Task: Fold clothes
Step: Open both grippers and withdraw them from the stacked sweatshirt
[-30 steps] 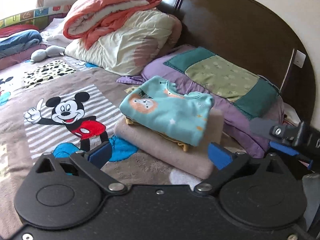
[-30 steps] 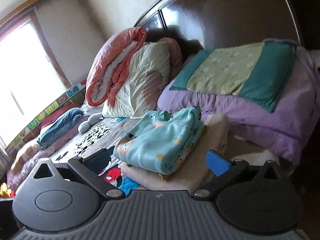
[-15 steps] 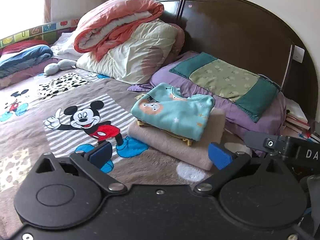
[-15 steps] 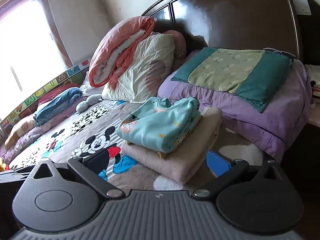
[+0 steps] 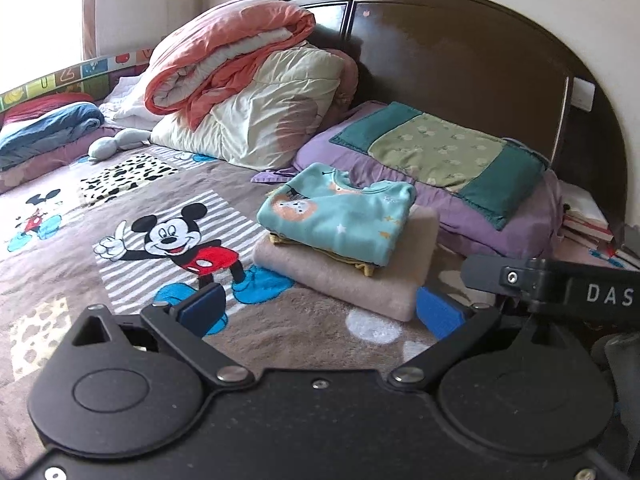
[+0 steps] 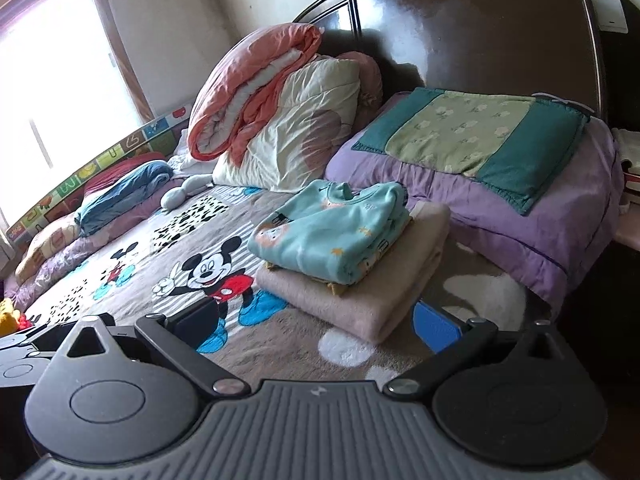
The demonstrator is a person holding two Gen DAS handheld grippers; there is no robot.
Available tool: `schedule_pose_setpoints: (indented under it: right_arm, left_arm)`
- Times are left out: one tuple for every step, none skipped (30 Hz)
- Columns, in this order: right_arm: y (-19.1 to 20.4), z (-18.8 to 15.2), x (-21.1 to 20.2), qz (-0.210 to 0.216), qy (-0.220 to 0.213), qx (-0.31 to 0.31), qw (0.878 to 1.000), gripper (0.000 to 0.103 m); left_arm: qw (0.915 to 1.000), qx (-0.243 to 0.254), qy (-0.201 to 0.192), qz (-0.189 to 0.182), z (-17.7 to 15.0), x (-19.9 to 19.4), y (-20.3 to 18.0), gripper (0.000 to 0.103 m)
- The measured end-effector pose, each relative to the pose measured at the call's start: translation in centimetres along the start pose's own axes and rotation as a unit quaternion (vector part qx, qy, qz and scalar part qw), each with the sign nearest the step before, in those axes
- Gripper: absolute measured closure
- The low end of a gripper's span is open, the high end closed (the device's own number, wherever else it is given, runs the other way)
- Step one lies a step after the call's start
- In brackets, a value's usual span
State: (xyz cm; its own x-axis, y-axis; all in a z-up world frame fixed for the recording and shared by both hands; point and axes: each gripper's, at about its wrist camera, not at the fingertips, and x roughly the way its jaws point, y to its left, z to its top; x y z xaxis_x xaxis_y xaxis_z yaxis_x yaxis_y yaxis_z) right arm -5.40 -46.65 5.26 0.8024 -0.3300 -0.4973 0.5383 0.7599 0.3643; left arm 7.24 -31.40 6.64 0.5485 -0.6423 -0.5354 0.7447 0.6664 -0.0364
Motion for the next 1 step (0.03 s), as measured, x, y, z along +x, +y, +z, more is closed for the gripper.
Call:
schedule_pose_setpoints:
  right_arm:
    - [0.03,-0.03,-0.1,0.001,0.0,0.001,1.0,0.0]
  left_arm:
    - [1.0,-0.002,-0.005,0.001,-0.1,-0.22,0.05,0.0]
